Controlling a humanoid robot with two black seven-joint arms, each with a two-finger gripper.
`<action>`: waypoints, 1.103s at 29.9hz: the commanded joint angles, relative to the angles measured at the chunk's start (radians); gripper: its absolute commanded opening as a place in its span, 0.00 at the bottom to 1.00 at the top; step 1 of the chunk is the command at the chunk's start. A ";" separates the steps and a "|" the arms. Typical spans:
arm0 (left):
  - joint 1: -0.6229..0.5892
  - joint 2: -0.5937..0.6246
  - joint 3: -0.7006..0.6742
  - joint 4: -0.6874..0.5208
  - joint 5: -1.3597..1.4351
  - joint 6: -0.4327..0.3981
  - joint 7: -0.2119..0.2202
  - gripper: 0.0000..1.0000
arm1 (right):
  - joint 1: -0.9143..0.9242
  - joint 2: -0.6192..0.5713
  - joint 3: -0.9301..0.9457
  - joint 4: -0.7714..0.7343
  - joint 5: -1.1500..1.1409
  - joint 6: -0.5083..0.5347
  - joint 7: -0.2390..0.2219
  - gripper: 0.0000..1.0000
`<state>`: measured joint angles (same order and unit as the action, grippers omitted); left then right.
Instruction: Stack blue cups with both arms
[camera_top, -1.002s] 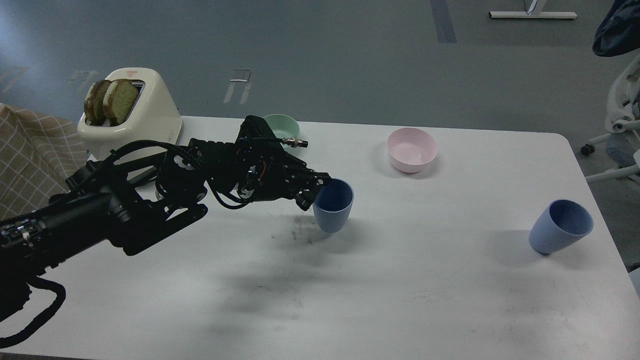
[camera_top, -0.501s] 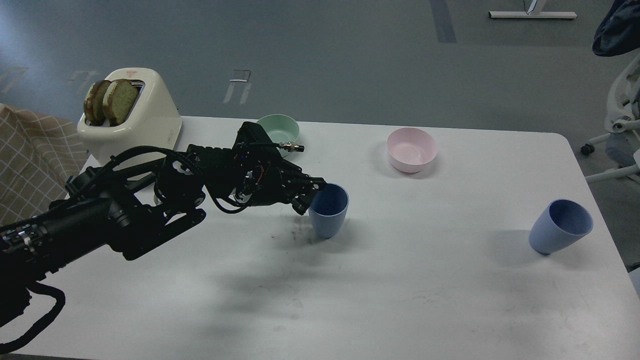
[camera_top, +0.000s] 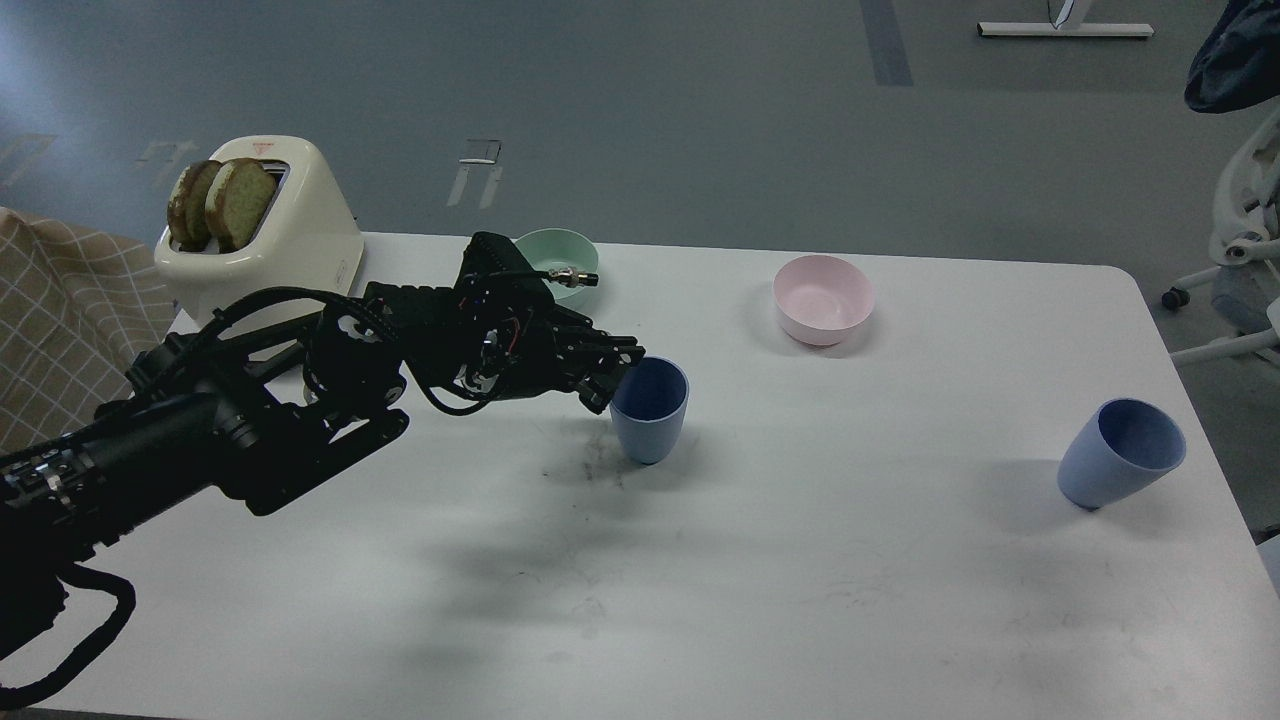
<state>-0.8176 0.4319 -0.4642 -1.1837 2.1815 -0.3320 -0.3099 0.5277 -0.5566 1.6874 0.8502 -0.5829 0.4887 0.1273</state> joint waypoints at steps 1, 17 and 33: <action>-0.002 0.011 -0.031 -0.002 -0.041 0.004 -0.003 0.82 | -0.020 -0.002 0.000 0.013 0.000 0.000 -0.002 1.00; 0.021 0.085 -0.434 0.064 -0.995 0.076 0.003 0.97 | -0.242 -0.255 -0.020 0.375 -0.354 0.000 -0.014 1.00; 0.029 0.084 -0.634 0.340 -1.798 0.051 -0.008 0.97 | -0.406 -0.292 -0.032 0.589 -1.117 0.000 -0.002 1.00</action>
<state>-0.7887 0.5145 -1.0939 -0.8663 0.4684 -0.2714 -0.3216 0.1618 -0.8586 1.6660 1.4237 -1.6336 0.4890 0.1254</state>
